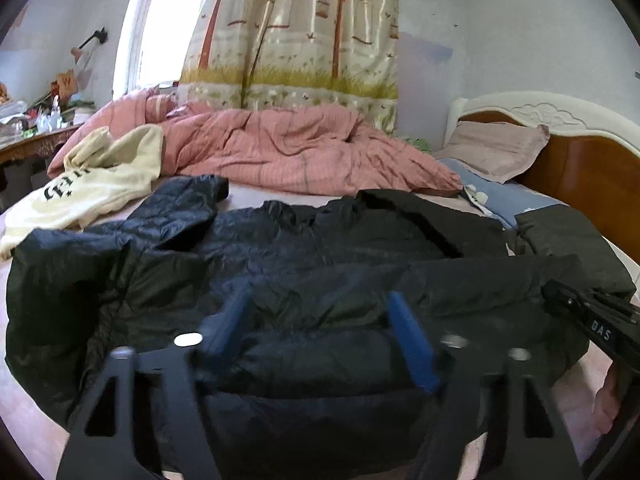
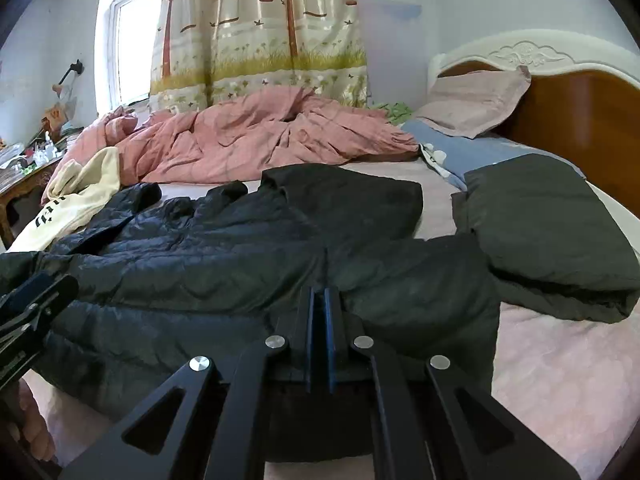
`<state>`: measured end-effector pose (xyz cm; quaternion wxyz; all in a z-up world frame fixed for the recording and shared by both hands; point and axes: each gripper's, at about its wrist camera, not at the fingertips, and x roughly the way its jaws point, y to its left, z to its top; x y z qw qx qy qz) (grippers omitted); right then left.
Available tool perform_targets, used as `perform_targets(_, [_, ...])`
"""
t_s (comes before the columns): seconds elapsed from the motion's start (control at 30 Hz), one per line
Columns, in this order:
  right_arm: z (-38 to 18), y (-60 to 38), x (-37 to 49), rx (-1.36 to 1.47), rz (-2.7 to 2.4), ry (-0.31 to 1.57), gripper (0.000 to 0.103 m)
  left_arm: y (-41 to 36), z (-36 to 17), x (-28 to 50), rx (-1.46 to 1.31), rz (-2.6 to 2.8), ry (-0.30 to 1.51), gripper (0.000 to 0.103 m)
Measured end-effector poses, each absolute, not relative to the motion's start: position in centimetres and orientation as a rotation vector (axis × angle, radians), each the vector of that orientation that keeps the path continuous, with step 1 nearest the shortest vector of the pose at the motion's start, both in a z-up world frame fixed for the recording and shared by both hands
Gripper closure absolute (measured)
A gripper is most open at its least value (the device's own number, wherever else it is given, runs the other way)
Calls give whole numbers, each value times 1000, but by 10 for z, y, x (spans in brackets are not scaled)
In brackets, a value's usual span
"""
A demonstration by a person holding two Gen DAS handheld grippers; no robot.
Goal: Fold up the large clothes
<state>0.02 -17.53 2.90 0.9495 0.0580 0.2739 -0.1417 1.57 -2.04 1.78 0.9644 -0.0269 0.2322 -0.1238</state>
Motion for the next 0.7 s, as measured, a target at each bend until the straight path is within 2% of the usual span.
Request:
perform_targets(0.03, [28,-173,1,114,-284,565,98,-20,16,17,-55,-247,482,77])
perform_targets(0.07, [27,-172,2,111,-282,572,98,-20,15,20,-58,-248,501,85])
perform_targets(0.1, [25,-170,3,108,-278,582,98,-18,12,22,-67,-253,516,90])
perform_targets(0.2, [22,-165,5,106,-274,597,98,-13,8,24,-97,-239,535,89])
perform_targets(0.27, [21,-161,7,100,-273,598,98,-10,6,26,-111,-212,549,53])
perform_targets(0.3, [21,-159,7,95,-274,597,98,-9,5,28,-115,-194,560,11])
perform_targets(0.33, [21,-158,7,93,-274,596,98,-7,4,29,-121,-181,562,1])
perform_targets(0.7, [23,-154,5,98,-254,587,98,-10,-5,34,-96,-179,601,1])
